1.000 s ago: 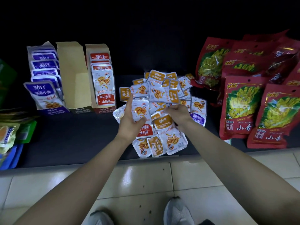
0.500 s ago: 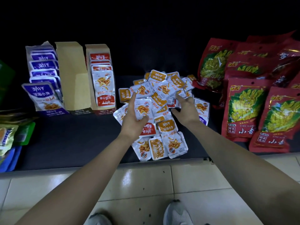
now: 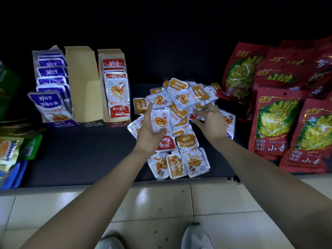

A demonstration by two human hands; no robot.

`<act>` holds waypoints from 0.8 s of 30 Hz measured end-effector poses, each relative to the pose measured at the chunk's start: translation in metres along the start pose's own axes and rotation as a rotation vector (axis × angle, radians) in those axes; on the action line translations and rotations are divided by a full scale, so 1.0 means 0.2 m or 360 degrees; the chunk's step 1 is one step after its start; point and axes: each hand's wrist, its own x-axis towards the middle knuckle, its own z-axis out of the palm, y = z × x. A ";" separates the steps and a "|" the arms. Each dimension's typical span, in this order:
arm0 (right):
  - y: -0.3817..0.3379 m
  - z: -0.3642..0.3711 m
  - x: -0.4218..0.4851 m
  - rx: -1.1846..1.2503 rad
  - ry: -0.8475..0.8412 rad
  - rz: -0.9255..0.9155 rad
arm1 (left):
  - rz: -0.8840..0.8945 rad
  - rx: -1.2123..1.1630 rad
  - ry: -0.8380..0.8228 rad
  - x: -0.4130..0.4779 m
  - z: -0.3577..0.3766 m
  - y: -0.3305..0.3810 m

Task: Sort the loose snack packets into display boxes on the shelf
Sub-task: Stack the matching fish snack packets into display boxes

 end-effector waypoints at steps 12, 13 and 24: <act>0.09 -0.10 0.02 -0.0106 0.0209 -0.0353 | -0.0022 0.0025 0.0017 -0.01 0.03 0.06; 0.10 -0.10 0.02 0.0035 0.0125 -0.0354 | -0.0017 0.0032 0.0024 -0.01 0.04 0.07; 0.02 -0.04 -0.13 0.0353 -0.0276 0.0097 | 0.0052 0.0080 0.0054 0.00 0.09 0.13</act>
